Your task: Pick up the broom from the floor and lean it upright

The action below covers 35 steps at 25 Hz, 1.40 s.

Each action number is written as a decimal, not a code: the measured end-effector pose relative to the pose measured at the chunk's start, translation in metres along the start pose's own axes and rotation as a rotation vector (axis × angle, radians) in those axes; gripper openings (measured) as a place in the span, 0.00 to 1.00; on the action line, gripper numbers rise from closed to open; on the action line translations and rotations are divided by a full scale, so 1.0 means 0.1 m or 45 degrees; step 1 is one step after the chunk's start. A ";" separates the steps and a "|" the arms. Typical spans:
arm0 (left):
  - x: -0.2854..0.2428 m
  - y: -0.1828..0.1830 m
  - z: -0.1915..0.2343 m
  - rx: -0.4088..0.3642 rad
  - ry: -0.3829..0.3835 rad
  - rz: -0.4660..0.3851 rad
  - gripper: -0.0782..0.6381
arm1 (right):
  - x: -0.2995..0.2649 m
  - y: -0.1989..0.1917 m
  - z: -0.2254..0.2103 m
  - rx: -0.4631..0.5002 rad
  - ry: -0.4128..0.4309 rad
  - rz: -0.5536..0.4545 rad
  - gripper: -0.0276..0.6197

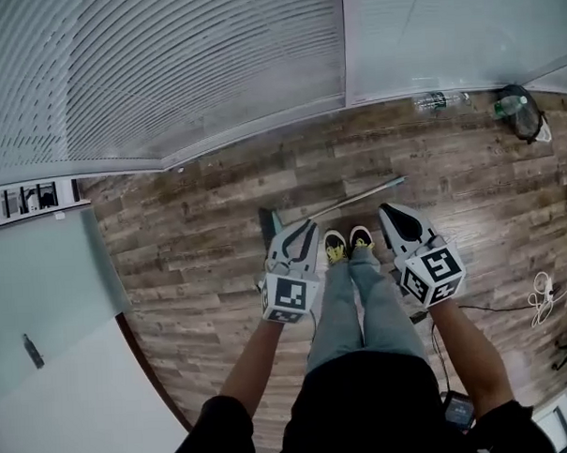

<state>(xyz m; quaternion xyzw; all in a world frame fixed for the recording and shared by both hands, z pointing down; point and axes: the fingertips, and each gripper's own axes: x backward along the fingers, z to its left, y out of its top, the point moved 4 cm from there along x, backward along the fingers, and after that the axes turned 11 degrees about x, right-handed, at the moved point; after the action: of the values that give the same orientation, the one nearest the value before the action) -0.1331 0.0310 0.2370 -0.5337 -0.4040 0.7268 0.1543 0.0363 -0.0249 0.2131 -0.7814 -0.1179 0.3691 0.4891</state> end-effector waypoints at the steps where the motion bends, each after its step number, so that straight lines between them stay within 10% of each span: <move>1: -0.16 -0.16 0.05 0.008 -0.005 0.026 0.14 | -0.15 -0.19 -0.08 -0.019 -0.005 0.048 0.07; 12: -2.15 -2.39 0.24 -0.043 -0.136 0.352 0.25 | -1.59 -2.64 -0.67 -0.335 0.022 0.432 0.08; 16: -2.83 -3.38 0.29 -0.072 -0.164 0.500 0.35 | -2.03 -3.70 -0.94 -0.465 -0.015 0.520 0.25; 22: -3.74 -4.68 0.44 -0.069 -0.153 0.649 0.35 | -2.54 -4.78 -1.22 -0.469 -0.043 0.605 0.25; 35: -4.62 -5.83 0.41 -0.224 -0.155 0.801 0.36 | -3.02 -6.17 -1.57 -0.556 -0.188 0.727 0.25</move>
<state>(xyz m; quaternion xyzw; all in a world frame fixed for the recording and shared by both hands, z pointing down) -0.1140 0.0762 0.9804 -0.5990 -0.2893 0.7317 -0.1488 0.0423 0.0091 0.9170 -0.8401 -0.0060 0.5124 0.1780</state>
